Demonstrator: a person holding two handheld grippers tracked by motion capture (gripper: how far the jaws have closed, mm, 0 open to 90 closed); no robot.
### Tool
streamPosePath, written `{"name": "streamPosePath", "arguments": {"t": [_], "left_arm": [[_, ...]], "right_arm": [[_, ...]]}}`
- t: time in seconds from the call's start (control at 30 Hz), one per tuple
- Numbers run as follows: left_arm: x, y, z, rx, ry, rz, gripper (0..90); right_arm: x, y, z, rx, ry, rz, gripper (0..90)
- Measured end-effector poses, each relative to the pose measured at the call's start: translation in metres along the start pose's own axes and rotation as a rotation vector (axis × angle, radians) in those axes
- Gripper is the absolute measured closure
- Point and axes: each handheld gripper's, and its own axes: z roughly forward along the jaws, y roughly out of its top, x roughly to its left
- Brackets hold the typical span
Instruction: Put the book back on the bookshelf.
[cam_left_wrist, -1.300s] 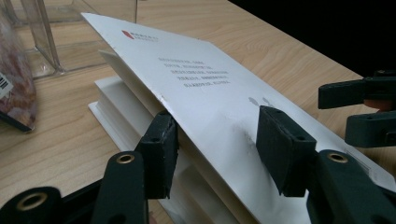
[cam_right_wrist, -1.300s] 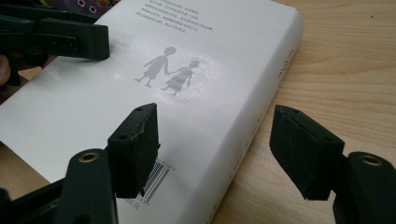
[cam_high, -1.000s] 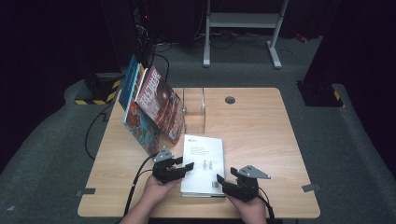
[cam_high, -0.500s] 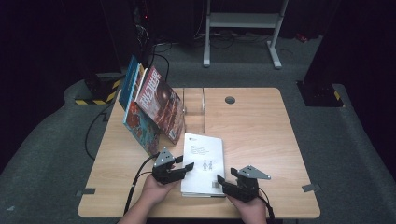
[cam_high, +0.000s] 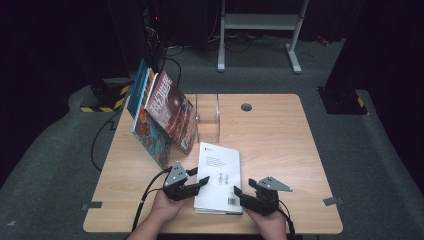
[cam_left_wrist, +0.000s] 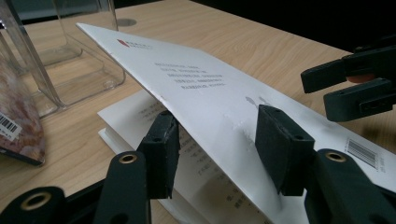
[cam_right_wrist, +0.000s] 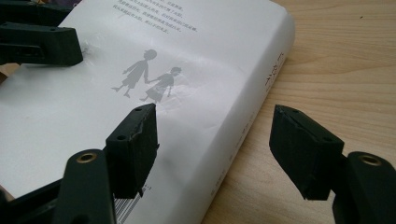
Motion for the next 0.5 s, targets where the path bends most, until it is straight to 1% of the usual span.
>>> {"name": "streamPosePath", "arguments": {"t": [0.07,0.13,0.17,0.23,0.37,0.43,0.47,0.5], "left_arm": [[-0.001,0.0,-0.001,-0.009,0.0,0.004,50.8],[-0.001,0.0,-0.001,-0.016,0.002,0.017,50.9],[-0.002,0.0,-0.001,-0.018,0.003,0.02,51.0],[-0.002,0.0,-0.001,-0.022,0.005,0.02,51.0],[-0.003,0.0,-0.002,-0.033,0.007,0.037,51.1],[-0.004,0.0,-0.002,-0.041,0.006,0.047,51.3],[-0.004,0.0,-0.002,-0.045,0.007,0.048,51.3],[-0.005,0.0,-0.003,-0.045,0.007,0.051,51.3]], "right_arm": [[-0.001,0.0,0.0,0.001,0.004,0.008,30.9],[-0.003,0.001,0.001,0.003,0.009,0.006,30.1],[-0.003,0.001,0.002,0.005,0.01,0.014,29.8],[-0.004,0.002,0.003,0.01,0.018,0.016,28.7],[-0.007,0.004,0.006,0.015,0.034,0.022,27.6],[-0.009,0.006,0.008,0.024,0.047,0.033,27.0],[-0.01,0.006,0.01,0.026,0.051,0.029,26.8],[-0.01,0.007,0.012,0.032,0.054,0.034,26.5]]}}
